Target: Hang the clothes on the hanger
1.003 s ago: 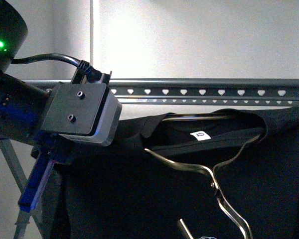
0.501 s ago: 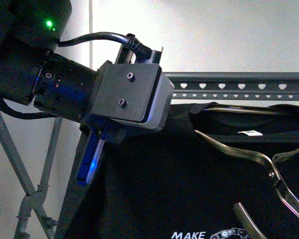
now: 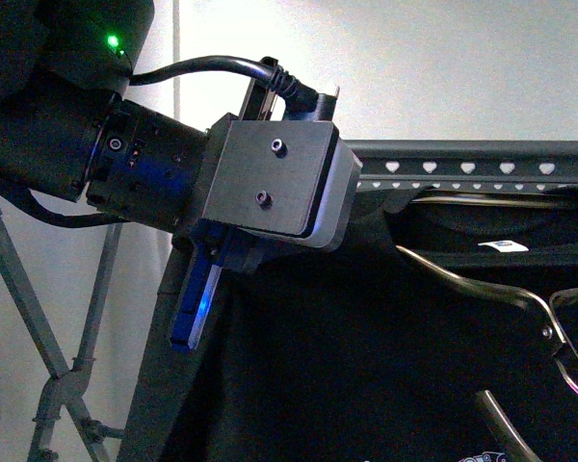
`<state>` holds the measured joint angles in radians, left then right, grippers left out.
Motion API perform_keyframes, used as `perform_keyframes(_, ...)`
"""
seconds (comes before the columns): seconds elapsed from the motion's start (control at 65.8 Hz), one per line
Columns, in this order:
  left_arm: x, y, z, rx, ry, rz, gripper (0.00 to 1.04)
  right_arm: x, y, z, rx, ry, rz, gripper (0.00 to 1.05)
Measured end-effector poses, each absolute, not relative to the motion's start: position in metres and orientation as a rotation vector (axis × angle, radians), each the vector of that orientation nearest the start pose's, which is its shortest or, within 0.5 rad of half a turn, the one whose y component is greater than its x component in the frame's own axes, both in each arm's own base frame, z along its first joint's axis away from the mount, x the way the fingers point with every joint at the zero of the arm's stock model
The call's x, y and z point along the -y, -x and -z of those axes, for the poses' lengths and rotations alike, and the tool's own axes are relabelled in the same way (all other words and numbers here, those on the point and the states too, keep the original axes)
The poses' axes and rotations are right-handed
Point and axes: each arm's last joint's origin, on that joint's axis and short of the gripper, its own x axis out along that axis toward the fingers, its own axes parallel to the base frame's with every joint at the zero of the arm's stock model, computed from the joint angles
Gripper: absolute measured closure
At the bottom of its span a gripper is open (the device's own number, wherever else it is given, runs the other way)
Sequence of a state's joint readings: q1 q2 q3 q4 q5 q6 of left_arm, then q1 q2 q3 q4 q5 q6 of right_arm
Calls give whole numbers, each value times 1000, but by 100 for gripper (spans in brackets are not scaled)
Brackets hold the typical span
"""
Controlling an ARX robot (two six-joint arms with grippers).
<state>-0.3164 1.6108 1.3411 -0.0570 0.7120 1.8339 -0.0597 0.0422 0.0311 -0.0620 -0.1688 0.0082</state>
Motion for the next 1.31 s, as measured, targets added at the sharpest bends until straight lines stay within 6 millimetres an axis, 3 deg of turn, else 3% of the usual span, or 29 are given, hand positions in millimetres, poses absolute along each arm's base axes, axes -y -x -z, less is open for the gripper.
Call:
perform_keyframes(0.106, 132, -343, -331, 682, -1570, 999, 100, 12, -104, -173, -99, 3, -217, 7)
perform_keyframes(0.213, 133, -343, -331, 686, -1569, 1002, 100, 26, -110, -195, 23, 154, -236, 7)
perform_keyframes(0.41, 132, -343, -331, 682, -1570, 999, 100, 34, -128, -247, 342, 721, -317, 7)
perform_keyframes(0.577, 133, -343, -331, 683, -1570, 1000, 100, 30, -159, -249, 533, 1236, -577, 7)
perform_keyframes(0.714, 132, -343, -331, 683, -1570, 999, 100, 39, -193, -259, 564, 1487, -525, 7)
perform_keyframes(1.048, 132, -343, -331, 682, -1570, 999, 100, 65, -249, -272, 466, 1562, -439, 7)
perform_keyframes(1.306, 133, -343, -331, 683, -1570, 999, 100, 70, -277, -284, 438, 1531, -414, 7)
